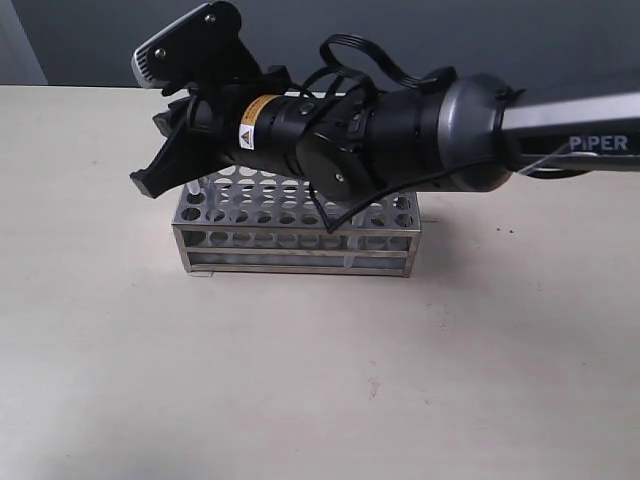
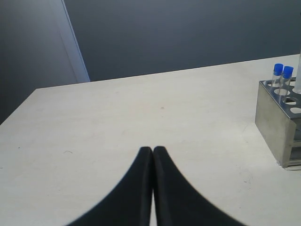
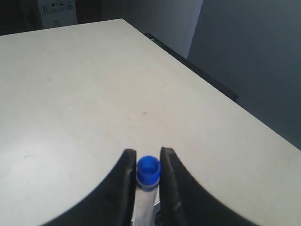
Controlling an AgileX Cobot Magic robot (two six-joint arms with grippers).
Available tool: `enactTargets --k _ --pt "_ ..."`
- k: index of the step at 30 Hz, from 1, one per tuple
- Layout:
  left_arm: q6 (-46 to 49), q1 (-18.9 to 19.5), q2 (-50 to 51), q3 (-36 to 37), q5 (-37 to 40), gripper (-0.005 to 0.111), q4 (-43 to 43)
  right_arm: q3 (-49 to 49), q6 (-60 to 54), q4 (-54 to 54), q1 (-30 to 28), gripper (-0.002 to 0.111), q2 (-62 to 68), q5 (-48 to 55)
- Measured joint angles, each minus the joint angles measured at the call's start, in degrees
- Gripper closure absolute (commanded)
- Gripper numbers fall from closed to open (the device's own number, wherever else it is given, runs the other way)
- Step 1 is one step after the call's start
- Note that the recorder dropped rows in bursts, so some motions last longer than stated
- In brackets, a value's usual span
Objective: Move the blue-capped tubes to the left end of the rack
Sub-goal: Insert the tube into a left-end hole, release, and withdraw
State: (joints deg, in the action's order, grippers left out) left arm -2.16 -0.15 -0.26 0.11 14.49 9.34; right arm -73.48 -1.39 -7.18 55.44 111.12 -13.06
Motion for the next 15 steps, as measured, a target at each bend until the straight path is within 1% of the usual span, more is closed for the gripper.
enactTargets --k 15 --pt "0.0 0.0 0.0 0.0 0.0 0.106 0.0 -0.2 0.0 0.2 0.1 0.108 3.9 -2.1"
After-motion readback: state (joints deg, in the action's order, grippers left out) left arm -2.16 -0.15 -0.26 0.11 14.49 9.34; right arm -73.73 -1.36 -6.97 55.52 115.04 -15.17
